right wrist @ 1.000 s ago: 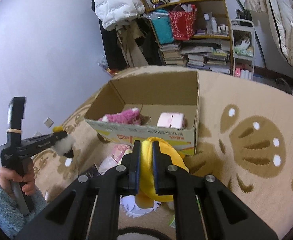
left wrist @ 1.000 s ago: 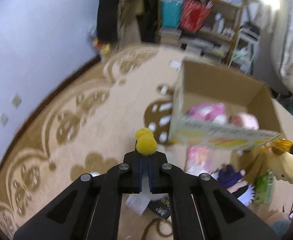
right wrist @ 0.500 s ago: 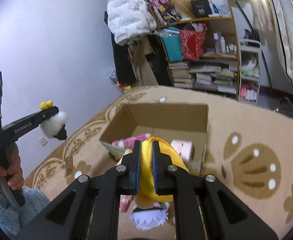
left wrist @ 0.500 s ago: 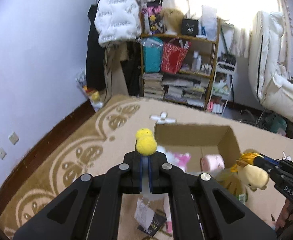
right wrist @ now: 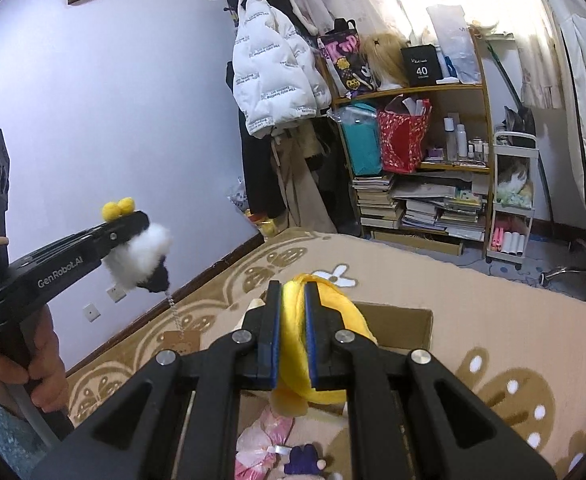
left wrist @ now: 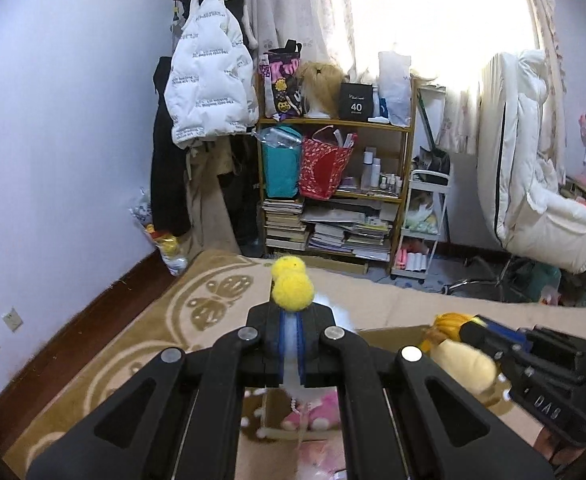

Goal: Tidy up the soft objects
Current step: 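Carry the yellow plush and white pom toy into the box and release both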

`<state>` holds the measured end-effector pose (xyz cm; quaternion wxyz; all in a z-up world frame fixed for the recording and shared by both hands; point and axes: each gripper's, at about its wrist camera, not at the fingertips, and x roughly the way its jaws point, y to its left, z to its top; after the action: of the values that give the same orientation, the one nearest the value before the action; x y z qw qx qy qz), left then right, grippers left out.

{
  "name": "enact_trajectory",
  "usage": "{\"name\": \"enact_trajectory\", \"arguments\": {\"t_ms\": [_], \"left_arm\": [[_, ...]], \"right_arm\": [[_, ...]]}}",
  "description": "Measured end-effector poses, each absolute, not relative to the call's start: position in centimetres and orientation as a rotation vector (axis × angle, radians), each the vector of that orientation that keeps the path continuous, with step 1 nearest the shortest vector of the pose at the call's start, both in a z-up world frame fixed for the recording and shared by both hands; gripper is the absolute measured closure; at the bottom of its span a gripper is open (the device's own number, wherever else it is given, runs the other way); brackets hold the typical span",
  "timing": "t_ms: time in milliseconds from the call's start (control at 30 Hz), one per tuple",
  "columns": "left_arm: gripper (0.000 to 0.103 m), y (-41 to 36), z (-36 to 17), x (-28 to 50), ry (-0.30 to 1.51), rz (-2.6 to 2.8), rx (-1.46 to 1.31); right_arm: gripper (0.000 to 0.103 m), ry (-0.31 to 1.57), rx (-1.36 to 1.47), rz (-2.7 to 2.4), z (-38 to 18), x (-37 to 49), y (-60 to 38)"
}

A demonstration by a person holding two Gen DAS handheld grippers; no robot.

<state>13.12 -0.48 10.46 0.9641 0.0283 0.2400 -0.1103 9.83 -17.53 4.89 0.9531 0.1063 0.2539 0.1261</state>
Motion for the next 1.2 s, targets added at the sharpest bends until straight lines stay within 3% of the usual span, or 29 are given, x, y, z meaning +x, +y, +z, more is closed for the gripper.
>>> {"name": "enact_trajectory", "arguments": {"t_ms": [200,667,1200], "left_arm": [[0.099,-2.0,7.4,14.5,0.536,-0.237,0.077],[0.098,-1.8,-1.4,17.5,0.745,-0.236,0.020],[0.090,-1.5,-4.4,18.0,0.827,-0.205,0.076]], "right_arm": [[0.092,0.542,0.227,0.258,4.2,10.9,-17.8],[0.091,0.682,0.335,0.218,-4.0,13.2,-20.1],[0.082,0.736,0.320,0.163,-5.8,14.2,-21.0]]}}
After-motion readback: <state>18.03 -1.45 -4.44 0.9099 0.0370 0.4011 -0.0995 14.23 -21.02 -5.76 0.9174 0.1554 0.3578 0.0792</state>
